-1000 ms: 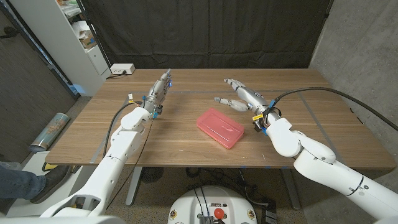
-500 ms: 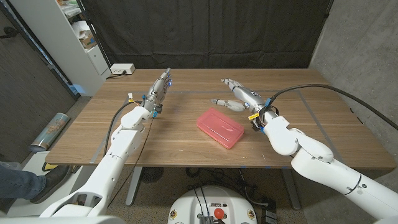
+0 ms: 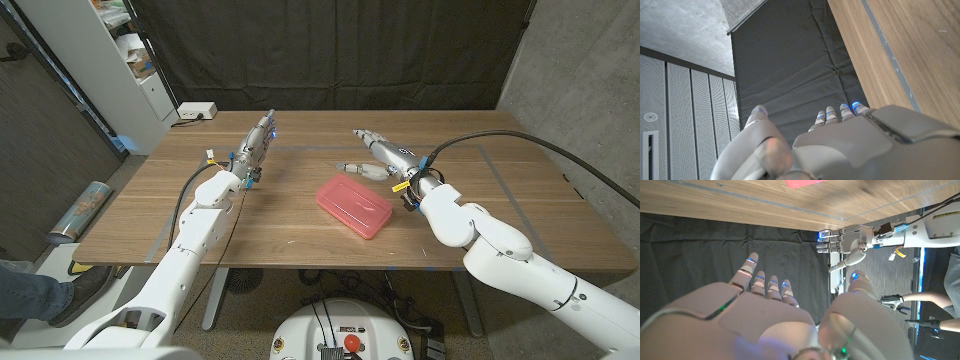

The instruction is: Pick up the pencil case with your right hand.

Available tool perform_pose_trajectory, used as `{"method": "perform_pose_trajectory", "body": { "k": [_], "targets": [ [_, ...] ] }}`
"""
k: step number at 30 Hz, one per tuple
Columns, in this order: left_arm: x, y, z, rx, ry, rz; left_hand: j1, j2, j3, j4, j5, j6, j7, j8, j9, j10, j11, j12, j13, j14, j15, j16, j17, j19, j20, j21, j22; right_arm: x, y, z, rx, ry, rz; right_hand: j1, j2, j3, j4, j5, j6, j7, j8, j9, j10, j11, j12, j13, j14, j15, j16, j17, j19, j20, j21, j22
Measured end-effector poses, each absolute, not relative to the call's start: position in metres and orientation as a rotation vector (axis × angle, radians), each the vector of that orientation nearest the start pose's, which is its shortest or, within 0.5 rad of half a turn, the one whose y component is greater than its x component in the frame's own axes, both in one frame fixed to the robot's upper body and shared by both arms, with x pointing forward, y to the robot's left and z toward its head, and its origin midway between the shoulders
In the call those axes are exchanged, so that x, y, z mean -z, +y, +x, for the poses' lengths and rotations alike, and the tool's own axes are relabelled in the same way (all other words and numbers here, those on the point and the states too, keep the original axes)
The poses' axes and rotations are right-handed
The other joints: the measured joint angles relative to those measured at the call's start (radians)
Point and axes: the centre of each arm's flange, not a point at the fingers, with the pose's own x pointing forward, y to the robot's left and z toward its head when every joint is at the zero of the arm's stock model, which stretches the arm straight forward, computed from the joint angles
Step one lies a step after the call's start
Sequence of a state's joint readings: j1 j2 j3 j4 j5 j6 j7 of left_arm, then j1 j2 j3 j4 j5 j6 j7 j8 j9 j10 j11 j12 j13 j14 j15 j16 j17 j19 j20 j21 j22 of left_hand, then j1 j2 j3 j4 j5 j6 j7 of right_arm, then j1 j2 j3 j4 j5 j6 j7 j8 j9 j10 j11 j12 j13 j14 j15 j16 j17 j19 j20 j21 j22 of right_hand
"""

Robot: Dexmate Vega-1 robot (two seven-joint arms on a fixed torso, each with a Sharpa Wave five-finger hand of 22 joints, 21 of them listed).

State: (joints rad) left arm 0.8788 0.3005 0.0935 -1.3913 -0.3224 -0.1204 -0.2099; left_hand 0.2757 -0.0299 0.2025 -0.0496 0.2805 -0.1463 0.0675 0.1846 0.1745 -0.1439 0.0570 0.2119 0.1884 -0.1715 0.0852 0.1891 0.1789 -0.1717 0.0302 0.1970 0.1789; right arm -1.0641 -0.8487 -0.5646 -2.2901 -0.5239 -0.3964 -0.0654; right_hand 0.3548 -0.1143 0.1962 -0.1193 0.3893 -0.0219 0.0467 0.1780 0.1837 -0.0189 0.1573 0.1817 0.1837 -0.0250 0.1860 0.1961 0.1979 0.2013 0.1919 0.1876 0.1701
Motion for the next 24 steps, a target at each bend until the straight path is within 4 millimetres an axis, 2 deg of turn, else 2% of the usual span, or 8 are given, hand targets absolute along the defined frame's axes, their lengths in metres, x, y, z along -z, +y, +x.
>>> {"method": "perform_pose_trajectory", "body": {
  "k": [4, 8, 16, 24],
  "targets": [
    [-0.0002, 0.2787, 0.6446, 0.241, -0.611, 0.061, 0.0, 0.0, 0.0, 0.0, 0.0, 0.0, 0.0, 0.0, 0.0, 0.0, 0.0, 0.0, 0.0, 0.0, 0.0, 0.0, 0.0, -0.002, 0.002, 0.0, 0.0, 0.0094, -0.1382, 0.4705, -0.099, -0.745, -1.265, 0.002, -0.009, -0.006, 0.001, 0.0, -0.018, 0.004, -0.001, 0.0, -0.025, 0.004, -0.001, 0.0, -0.007, 0.007, 0.0, 0.0, 0.0, 0.014, 0.0, 0.0],
    [0.0, 0.2788, 0.6448, 0.241, -0.61, 0.06, 0.0, 0.0, 0.0, 0.0, 0.0, 0.0, 0.0, 0.0, 0.0, 0.0, 0.0, 0.0, 0.0, 0.0, 0.0, 0.0, 0.0, 0.002, 0.006, 0.0, 0.0, 0.0088, -0.1368, 0.4699, -0.106, -0.727, -1.28, 0.0, -0.011, -0.014, 0.001, 0.0, -0.025, 0.011, -0.001, 0.0, -0.033, 0.012, -0.008, 0.0, -0.013, 0.013, 0.0, 0.0, 0.0, 0.014, 0.0, 0.0],
    [0.0002, 0.278, 0.6437, 0.243, -0.61, 0.061, 0.0, 0.0, -0.003, -0.003, 0.0, 0.0, 0.0, 0.0, 0.0, 0.0, 0.0, 0.0, 0.0, 0.0, 0.0, 0.0, 0.0, 0.002, 0.006, 0.0, 0.0, 0.0085, -0.1358, 0.4687, -0.111, -0.69, -1.31, -0.004, -0.015, -0.018, 0.005, 0.0, -0.046, 0.011, -0.001, 0.0, -0.051, 0.009, -0.008, 0.0, -0.025, 0.018, -0.004, -0.003, 0.007, 0.021, 0.0, 0.0],
    [0.002, 0.2766, 0.6433, 0.242, -0.604, 0.06, 0.004, 0.004, -0.003, -0.003, 0.0, 0.0, 0.0, 0.0, 0.0, 0.0, 0.0, 0.0, 0.0, 0.0, 0.0, 0.0, 0.0, 0.0, 0.015, 0.0, 0.0, 0.0099, -0.1327, 0.4645, -0.114, -0.666, -1.33, -0.004, -0.015, -0.023, 0.001, 0.0, -0.065, 0.018, -0.004, 0.0, -0.069, 0.016, -0.008, 0.0, -0.037, 0.021, -0.004, -0.003, 0.007, 0.021, 0.0, 0.0]
  ]
}}
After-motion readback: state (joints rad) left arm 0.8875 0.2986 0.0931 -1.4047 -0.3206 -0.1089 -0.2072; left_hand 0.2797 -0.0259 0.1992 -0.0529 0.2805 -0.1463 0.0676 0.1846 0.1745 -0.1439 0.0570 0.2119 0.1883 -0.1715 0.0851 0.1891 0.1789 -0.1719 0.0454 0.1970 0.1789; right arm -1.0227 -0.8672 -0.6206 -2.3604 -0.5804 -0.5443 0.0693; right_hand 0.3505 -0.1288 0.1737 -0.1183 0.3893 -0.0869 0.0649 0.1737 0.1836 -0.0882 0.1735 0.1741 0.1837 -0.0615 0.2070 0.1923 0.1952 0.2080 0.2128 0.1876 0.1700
